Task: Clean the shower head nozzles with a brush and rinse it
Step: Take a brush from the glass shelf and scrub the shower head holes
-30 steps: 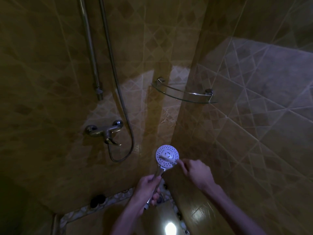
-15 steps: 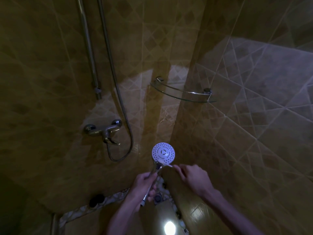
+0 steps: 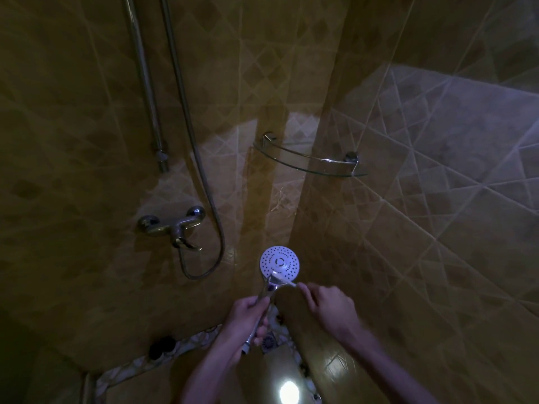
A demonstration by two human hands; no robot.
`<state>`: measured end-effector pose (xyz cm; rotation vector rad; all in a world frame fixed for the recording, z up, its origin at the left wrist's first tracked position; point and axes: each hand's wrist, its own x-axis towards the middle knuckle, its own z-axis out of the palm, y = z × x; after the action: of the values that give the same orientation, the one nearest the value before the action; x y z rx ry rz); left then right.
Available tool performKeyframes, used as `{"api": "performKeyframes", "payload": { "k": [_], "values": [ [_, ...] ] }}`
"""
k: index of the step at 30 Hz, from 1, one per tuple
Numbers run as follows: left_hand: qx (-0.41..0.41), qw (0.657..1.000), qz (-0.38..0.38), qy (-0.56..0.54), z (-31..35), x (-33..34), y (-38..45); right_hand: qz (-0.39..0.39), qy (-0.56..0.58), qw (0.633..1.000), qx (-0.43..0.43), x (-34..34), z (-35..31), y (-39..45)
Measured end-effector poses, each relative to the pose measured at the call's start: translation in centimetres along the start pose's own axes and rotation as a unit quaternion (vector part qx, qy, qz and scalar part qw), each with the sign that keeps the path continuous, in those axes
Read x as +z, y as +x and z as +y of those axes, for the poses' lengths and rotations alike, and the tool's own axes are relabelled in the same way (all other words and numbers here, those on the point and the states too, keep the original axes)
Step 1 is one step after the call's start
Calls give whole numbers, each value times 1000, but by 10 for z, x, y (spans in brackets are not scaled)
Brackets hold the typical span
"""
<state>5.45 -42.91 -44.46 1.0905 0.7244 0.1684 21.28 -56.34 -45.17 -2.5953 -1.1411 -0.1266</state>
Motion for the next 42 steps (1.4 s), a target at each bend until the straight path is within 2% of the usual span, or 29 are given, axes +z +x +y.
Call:
{"api": "performKeyframes", "payload": {
  "k": [2,4,6,10,12,18,21,25,29,32,36,42],
  "values": [
    [-3,1000,-6,-1,0,2,-1,-3,20,999,42,-11,5,17],
    [-5,1000,-12,0,2,3,-2,-22,117,988,94,-26,10,34],
    [-7,1000,-17,0,3,4,-3,-30,179,978,105,-32,12,37],
    [-10,1000,-10,-8,6,4,-5,-20,33,998,41,-9,6,-3],
    [-8,1000,-6,-11,7,4,-7,-22,-3,1000,8,-1,5,-19],
    [-6,1000,-19,-10,9,9,-10,-17,164,982,94,-24,22,18],
    [-11,1000,-22,-14,10,10,-8,-10,149,985,87,-17,19,9],
    [-14,1000,-22,-15,8,5,-7,4,58,998,34,5,10,-22],
    [-16,999,-33,-20,7,5,-6,21,194,973,123,-8,13,-1],
    [-11,999,-36,-25,9,5,-3,18,207,970,128,-9,11,-1],
    [-5,999,-35,-21,5,-2,0,9,61,993,102,15,5,-36],
    [-27,998,-32,-39,0,-7,4,11,185,974,132,0,10,-7]
  ]
}}
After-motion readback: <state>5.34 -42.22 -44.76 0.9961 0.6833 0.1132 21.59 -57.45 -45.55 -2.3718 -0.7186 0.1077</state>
